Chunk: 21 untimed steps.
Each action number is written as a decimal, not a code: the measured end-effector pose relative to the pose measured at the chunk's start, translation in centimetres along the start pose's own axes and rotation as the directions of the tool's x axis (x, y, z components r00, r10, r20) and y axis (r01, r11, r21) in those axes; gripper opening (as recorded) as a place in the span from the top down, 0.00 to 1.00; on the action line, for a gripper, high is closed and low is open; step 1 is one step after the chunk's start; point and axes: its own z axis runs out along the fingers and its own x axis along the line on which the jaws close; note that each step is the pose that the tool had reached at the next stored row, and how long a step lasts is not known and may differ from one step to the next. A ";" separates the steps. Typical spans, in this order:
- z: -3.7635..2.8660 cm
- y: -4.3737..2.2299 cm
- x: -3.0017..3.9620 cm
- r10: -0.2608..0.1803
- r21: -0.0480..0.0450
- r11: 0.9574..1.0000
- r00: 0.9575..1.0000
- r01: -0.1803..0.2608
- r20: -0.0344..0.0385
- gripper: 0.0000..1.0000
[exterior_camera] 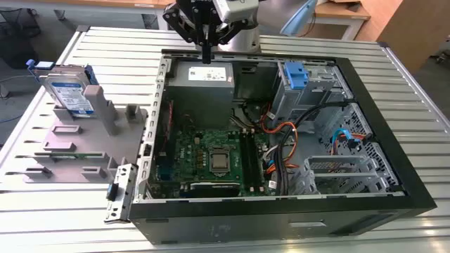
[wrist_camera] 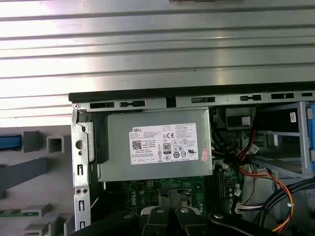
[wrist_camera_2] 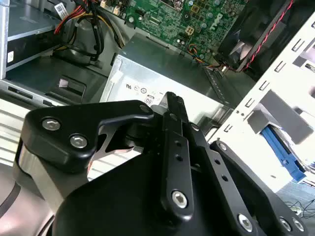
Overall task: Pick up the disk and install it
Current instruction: 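Reach for the disk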
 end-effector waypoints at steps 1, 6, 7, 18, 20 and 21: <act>0.00 0.00 0.00 0.000 0.000 1.000 1.000 0.000 0.000 0.89; 0.00 -0.01 0.10 0.000 0.000 1.000 1.000 0.000 0.000 0.89; 0.00 -0.02 0.16 0.000 0.000 1.000 1.000 0.000 0.000 0.89; -0.01 -0.03 0.36 0.000 0.000 1.000 1.000 0.000 0.000 0.89; -0.01 -0.04 0.47 0.000 0.000 1.000 1.000 0.000 0.000 0.89; -0.01 -0.05 0.55 0.000 0.000 1.000 1.000 0.000 0.000 0.89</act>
